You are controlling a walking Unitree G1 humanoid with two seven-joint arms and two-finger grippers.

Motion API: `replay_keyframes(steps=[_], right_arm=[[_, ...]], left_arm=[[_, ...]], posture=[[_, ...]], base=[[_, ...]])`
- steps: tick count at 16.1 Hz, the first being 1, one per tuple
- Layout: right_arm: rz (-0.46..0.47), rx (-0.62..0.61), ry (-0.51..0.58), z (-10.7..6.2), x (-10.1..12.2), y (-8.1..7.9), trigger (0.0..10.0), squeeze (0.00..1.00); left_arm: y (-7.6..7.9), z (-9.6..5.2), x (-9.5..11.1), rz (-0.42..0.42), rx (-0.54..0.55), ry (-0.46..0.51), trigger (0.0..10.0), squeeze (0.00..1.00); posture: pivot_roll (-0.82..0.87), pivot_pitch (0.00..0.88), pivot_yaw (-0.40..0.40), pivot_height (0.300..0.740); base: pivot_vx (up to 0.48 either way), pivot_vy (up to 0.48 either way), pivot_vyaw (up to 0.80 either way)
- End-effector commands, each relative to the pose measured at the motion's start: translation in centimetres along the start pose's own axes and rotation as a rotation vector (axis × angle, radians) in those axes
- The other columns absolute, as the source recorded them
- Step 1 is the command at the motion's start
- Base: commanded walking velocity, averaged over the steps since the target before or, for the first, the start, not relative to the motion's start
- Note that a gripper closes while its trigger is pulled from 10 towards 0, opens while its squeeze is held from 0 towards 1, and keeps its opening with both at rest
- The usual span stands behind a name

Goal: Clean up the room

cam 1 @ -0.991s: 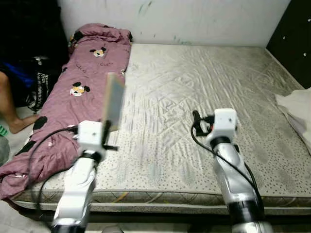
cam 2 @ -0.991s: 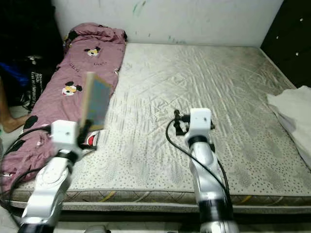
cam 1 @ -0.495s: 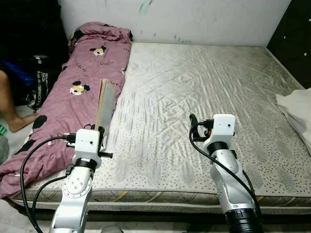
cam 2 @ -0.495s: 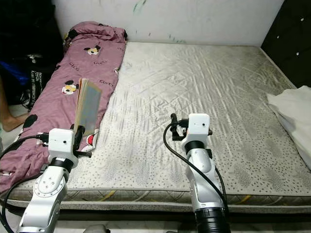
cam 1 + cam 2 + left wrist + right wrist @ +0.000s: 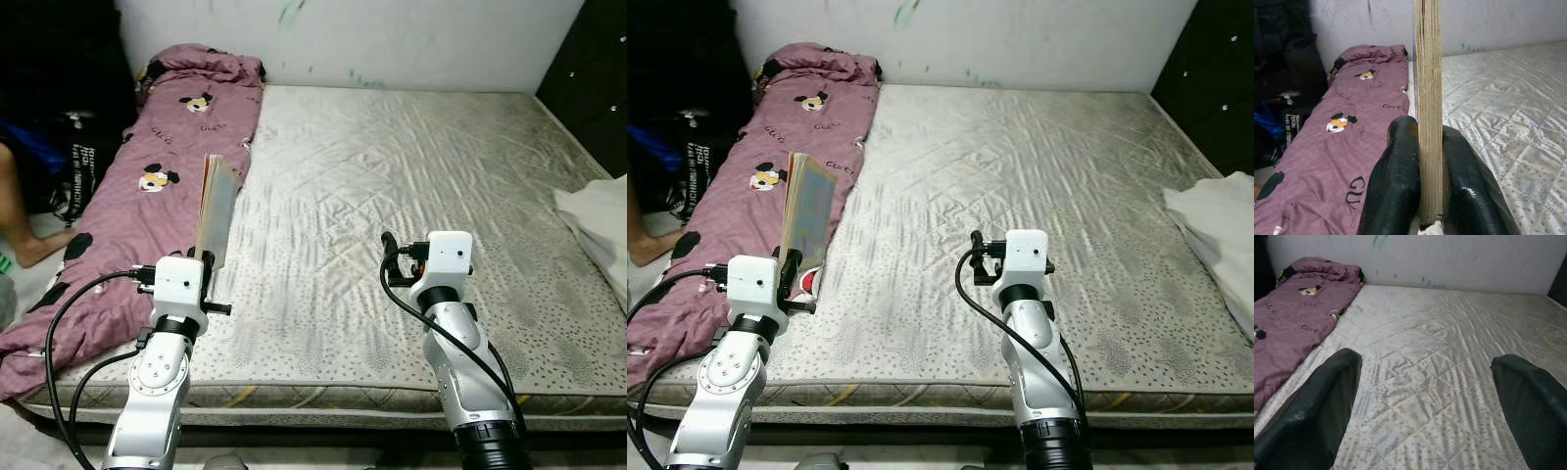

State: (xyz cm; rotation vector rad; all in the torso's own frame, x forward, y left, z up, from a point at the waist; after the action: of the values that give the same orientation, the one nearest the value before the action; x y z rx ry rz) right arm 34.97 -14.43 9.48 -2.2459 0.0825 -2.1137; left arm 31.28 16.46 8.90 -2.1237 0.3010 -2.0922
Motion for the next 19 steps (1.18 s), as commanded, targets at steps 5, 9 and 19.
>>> replay_keyframes(steps=[5,9,19], right_arm=[[-0.006,-0.010,0.001,0.05,0.26,0.14,10.0,0.00],[-0.006,-0.014,0.000,0.04,0.25,0.20,10.0,0.00],[-0.013,-0.014,-0.005,0.00,0.15,0.22,10.0,0.00]], left_arm=[[-0.06,0.39,1.82,-0.018,0.007,0.061,10.0,0.00],[-0.10,0.49,1.93,-0.029,0.016,0.060,10.0,0.00],[0.53,0.57,2.32,-0.070,-0.007,0.072,10.0,0.00]], posture=[[0.06,0.000,-0.029,0.740],[0.06,0.000,-0.027,0.740],[0.06,0.000,-0.028,0.740]], base=[[0.000,-0.408,0.00],[0.000,-0.411,0.00],[0.000,-0.205,0.00]])
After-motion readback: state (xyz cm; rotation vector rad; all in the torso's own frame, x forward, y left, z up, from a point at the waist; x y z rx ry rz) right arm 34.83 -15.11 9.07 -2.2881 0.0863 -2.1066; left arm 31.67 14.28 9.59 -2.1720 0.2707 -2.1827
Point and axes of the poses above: a point about 5 cm out from each wrist's last joint towards the gripper, its own z axis pointing out of the wrist towards the gripper, its own x axis along the axis of the wrist's last joint, y = z × x, the point moved 6 cm from there along z, pointing out of the wrist towards the gripper, and after that the axes turned 5 degrees about z, right-handed, at the moved point
